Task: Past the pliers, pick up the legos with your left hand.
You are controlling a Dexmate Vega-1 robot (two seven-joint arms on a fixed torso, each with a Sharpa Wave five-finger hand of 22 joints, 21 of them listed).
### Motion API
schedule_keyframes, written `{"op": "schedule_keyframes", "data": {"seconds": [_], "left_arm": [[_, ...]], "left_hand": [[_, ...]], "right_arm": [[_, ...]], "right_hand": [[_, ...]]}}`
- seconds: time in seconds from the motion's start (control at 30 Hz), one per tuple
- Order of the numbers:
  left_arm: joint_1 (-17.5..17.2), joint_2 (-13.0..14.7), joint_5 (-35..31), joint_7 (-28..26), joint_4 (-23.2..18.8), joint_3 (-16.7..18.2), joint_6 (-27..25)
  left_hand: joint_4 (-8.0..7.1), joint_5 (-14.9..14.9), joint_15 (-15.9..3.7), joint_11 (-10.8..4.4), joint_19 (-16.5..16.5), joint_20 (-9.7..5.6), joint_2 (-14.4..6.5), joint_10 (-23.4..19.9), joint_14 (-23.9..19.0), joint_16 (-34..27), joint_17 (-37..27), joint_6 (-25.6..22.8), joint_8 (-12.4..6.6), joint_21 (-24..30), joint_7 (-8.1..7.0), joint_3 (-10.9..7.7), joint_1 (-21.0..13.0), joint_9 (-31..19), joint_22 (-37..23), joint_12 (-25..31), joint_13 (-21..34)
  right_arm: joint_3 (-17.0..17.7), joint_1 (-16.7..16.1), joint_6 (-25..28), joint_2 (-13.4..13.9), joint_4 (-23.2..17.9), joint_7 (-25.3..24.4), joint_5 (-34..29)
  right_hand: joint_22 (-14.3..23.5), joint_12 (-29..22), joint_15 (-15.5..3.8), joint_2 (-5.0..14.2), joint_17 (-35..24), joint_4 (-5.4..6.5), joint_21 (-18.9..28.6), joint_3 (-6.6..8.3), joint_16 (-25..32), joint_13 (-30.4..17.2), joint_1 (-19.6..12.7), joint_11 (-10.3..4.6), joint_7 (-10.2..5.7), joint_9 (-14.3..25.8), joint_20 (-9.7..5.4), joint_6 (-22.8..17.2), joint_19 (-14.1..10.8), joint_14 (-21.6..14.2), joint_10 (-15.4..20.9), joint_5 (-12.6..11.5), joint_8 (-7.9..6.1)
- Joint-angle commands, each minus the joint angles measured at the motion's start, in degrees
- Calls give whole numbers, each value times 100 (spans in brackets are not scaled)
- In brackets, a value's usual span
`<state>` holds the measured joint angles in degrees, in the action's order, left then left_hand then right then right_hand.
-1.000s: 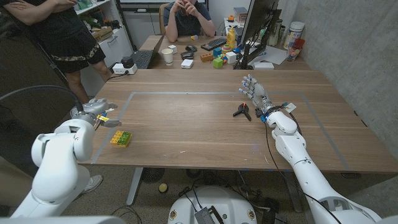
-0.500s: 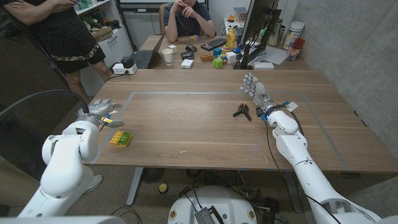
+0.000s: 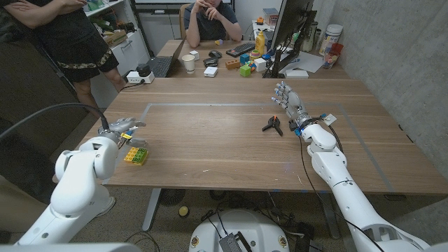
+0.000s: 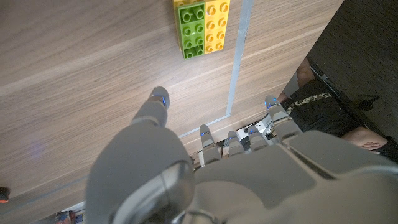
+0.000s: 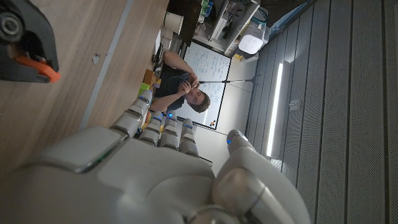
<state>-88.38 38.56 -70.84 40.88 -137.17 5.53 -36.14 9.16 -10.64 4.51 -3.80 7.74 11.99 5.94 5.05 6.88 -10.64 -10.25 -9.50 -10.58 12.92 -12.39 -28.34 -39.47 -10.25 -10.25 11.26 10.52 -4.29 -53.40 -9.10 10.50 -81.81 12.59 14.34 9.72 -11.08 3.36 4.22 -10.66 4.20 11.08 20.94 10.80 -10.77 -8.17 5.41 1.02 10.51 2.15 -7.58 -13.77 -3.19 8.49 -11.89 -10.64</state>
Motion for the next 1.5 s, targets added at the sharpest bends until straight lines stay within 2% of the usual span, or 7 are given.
{"op": "schedule_keyframes", "data": {"seconds": [0.03,0.17,0.43,0.6,0.73,1.13,1.5], "left_arm": [[-42,421,-154,364,-113,-275,-485],[-14,484,-439,419,-64,-419,-633],[-2,505,-241,355,45,-427,-698],[-44,548,-116,125,188,-442,-739],[-59,513,208,-263,364,-433,-711],[17,869,808,-761,605,-700,-956],[100,1379,1340,-1044,659,-1012,-1374]], "left_hand": [[-4,-35,-19,5,64,22,13,16,-40,-34,-8,21,-40,31,-8,30,-44,-26,-30,32,29],[-2,-39,-19,-3,91,28,31,43,-4,-16,-9,11,-47,29,-9,52,-64,-26,-29,24,29],[-1,-47,-7,10,92,36,64,95,22,-5,-10,10,-49,9,-11,88,-90,-26,-26,10,30],[-19,-55,8,2,37,43,73,114,90,18,-11,6,-47,-32,-11,121,-88,-26,-20,10,30],[-28,-61,-2,-1,-13,44,73,105,89,12,-11,-8,-51,-65,-11,140,-94,-26,-16,18,30],[-43,-72,-39,-5,-39,41,63,94,58,-4,-11,-37,-57,-93,-13,172,-110,-26,-13,28,29],[-45,-81,-43,-11,-21,36,56,94,45,-12,-10,-35,-56,-101,-15,203,-147,-26,-13,31,29]], "right_arm": [[2,36,-60,8,62,18,37],[18,17,-58,15,32,9,41],[27,-44,-17,34,-70,-40,25],[50,-110,-9,35,-166,-119,12],[32,-129,13,60,-245,-152,-19],[-43,-147,-11,106,-367,-212,-69],[-85,-155,55,155,-453,-271,-82]], "right_hand": [[23,-30,55,-6,-19,2,18,-25,32,-19,83,11,12,9,52,-40,-18,-3,65,-22,-41],[23,-32,52,-11,-20,8,19,-33,32,-20,94,7,11,9,52,-39,-22,-3,73,-24,-40],[23,-34,54,-23,-21,18,19,-51,35,-20,116,13,12,9,53,-41,-23,-10,80,-30,-39],[23,-33,51,-29,-21,22,20,-59,34,-20,125,10,13,9,54,-41,-26,-9,81,-34,-39],[23,-35,57,-34,-21,24,20,-66,34,-20,132,13,13,9,58,-44,-28,-11,89,-37,-39],[22,-34,65,-46,-18,29,21,-82,33,-20,148,10,11,9,65,-42,-34,-15,92,-48,-37],[22,-35,72,-58,-16,32,21,-96,32,-20,160,12,-4,8,69,-55,-35,-18,101,-56,-40]]}}
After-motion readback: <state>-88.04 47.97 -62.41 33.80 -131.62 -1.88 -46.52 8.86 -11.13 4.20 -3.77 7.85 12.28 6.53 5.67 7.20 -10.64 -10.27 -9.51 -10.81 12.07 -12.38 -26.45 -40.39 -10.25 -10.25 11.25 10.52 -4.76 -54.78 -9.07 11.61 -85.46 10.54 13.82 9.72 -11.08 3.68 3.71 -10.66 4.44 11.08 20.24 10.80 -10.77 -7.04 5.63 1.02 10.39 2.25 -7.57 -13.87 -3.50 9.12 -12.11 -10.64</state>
